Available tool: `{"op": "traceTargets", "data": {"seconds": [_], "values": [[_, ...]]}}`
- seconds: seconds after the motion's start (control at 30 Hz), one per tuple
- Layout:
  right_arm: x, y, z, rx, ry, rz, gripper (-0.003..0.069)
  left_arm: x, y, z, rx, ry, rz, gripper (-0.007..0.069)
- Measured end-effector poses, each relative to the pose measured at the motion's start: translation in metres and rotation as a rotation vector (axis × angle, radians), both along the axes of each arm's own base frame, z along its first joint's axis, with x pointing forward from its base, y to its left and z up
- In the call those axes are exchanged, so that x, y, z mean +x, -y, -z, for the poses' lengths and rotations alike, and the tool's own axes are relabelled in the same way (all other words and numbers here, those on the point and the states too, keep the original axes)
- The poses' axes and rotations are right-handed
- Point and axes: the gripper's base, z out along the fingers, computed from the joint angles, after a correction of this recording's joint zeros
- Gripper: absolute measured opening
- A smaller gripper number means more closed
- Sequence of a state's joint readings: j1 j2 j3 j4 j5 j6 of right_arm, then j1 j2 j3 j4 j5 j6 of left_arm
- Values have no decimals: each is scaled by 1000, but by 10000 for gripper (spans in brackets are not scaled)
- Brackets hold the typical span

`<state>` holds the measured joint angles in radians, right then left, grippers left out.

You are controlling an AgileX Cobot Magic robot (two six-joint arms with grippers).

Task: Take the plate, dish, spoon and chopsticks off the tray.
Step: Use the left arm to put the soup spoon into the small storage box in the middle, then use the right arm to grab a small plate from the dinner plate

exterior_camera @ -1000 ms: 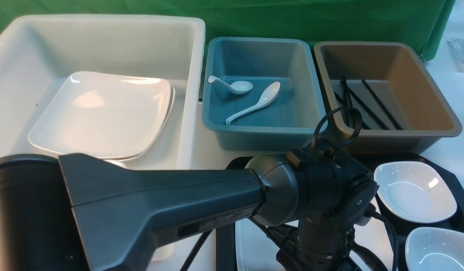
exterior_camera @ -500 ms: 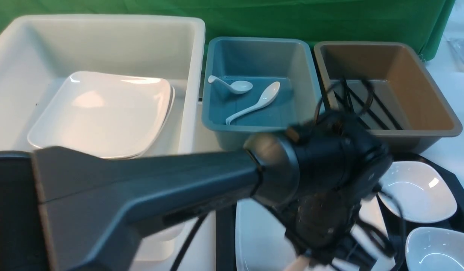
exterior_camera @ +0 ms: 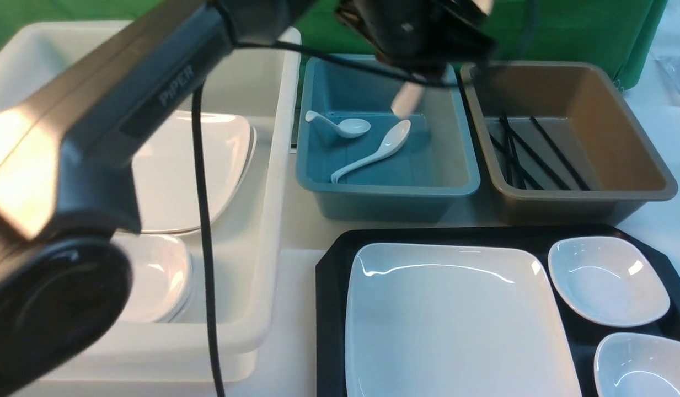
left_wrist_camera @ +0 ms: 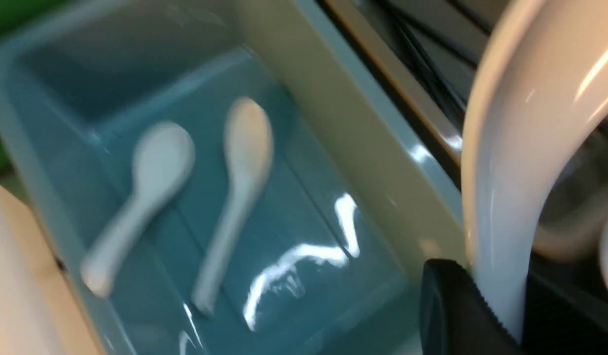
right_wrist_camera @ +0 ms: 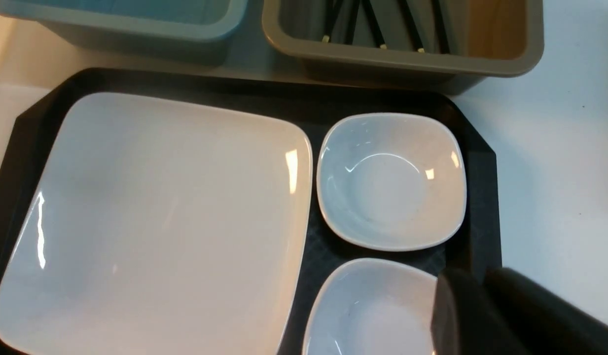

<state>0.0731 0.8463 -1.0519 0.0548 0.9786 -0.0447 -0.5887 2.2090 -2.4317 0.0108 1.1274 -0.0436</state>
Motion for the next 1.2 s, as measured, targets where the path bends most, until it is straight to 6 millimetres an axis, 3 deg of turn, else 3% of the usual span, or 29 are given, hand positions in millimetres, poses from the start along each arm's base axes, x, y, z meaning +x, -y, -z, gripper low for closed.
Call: {"op": "traceTargets", "data": {"seconds": [0.07, 0.1, 0.2, 0.23, 0.43, 0.6, 0.63, 0.7, 0.8, 0.83, 0.87, 0.9, 0.93, 0.97, 1.0, 1.07, 1.13, 1.2], "values": [[0, 0, 0, 0, 0, 0, 104, 15, -8, 7, -23, 16, -28, 98], [0, 0, 0, 0, 0, 0, 104, 35, -16, 23, -54, 18, -59, 98], [0, 0, 0, 1, 0, 0, 104, 59, -24, 52, -74, 11, -96, 98], [0, 0, 0, 1, 0, 0, 104, 60, -25, 54, -73, 10, -98, 98], [0, 0, 0, 1, 0, 0, 105, 83, -29, 109, -35, -49, -127, 125], [0, 0, 0, 2, 0, 0, 110, 85, -27, 127, -11, -92, -127, 248], [0, 0, 0, 2, 0, 0, 113, 83, -26, 128, -5, -103, -124, 323], [0, 0, 0, 2, 0, 0, 115, 82, -27, 126, 6, -122, -123, 392], [0, 0, 0, 0, -5, 0, 119, 73, -31, 110, 35, -167, -120, 451], [-1, 0, 0, 0, -8, -1, 119, 73, -31, 110, 37, -172, -119, 450], [-1, 0, 2, -3, -28, -1, 120, 67, -35, 90, 48, -168, -119, 426], [0, 0, 3, -3, -33, -1, 120, 66, -36, 88, 51, -168, -120, 420], [0, 0, 6, -7, -76, -4, 122, 59, -40, 62, 44, -126, -112, 332], [0, 0, 6, -7, -76, -4, 122, 58, -41, 58, 42, -120, -110, 332], [2, 0, 11, -20, -130, -18, 122, 48, -46, 28, 26, -68, -100, 212], [7, -2, 22, -42, -210, -55, 122, 32, -53, -11, 3, 8, -80, 83], [13, -4, 36, -48, -285, -101, 123, 8, -63, -54, -35, 84, -62, 31], [17, -7, 53, -44, -362, -138, 124, -13, -72, -79, -59, 106, -48, 12]]}}
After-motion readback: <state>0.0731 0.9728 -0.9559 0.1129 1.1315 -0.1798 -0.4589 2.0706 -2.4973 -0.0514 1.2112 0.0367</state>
